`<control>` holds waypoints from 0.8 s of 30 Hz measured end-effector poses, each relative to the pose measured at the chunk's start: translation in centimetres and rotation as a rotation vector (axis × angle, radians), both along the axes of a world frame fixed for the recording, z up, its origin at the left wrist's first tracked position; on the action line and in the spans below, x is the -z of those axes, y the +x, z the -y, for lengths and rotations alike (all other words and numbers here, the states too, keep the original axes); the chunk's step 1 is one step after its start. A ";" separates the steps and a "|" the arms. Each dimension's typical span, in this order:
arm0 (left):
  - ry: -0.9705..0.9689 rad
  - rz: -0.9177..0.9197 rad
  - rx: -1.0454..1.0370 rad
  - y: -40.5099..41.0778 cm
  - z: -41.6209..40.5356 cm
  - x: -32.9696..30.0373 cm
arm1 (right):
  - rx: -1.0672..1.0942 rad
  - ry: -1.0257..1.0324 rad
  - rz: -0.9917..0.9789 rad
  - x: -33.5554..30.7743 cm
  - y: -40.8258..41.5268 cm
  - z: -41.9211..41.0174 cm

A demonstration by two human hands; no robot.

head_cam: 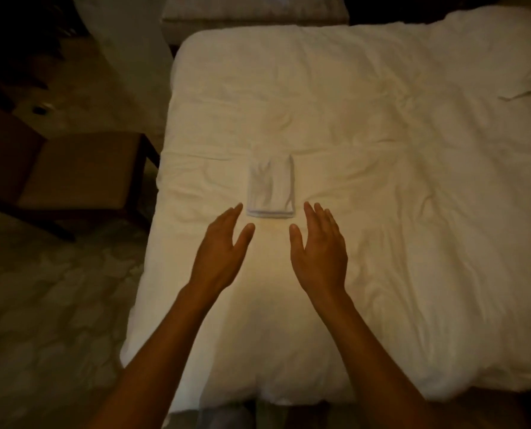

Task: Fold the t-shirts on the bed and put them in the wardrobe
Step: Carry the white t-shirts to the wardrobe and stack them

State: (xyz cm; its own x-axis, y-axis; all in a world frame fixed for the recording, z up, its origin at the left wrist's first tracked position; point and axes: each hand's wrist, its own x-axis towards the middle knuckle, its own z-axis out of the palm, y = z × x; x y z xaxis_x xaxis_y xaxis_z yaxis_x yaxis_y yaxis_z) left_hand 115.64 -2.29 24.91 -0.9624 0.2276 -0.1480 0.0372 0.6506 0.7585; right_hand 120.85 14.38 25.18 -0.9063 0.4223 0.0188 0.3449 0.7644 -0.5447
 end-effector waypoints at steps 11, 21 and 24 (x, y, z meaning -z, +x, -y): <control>0.207 0.422 -0.153 -20.6 -6.3 21.0 | 0.198 -0.297 0.232 21.0 -19.6 -3.1; 0.435 0.668 -0.338 -31.0 -10.1 31.6 | 0.348 -0.700 0.262 31.9 -31.2 -7.9; 0.489 0.695 -0.338 -31.8 -10.1 32.4 | 0.390 -0.852 0.210 33.4 -31.8 -8.7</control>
State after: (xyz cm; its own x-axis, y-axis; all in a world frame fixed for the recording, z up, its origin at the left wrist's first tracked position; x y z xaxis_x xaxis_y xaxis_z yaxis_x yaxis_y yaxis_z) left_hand 83.87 7.78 -7.53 -0.7198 0.1396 -0.6800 -0.6648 0.1437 0.7331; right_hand 89.08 23.06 -8.18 -0.6487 0.4920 -0.5806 0.6451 -0.0492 -0.7625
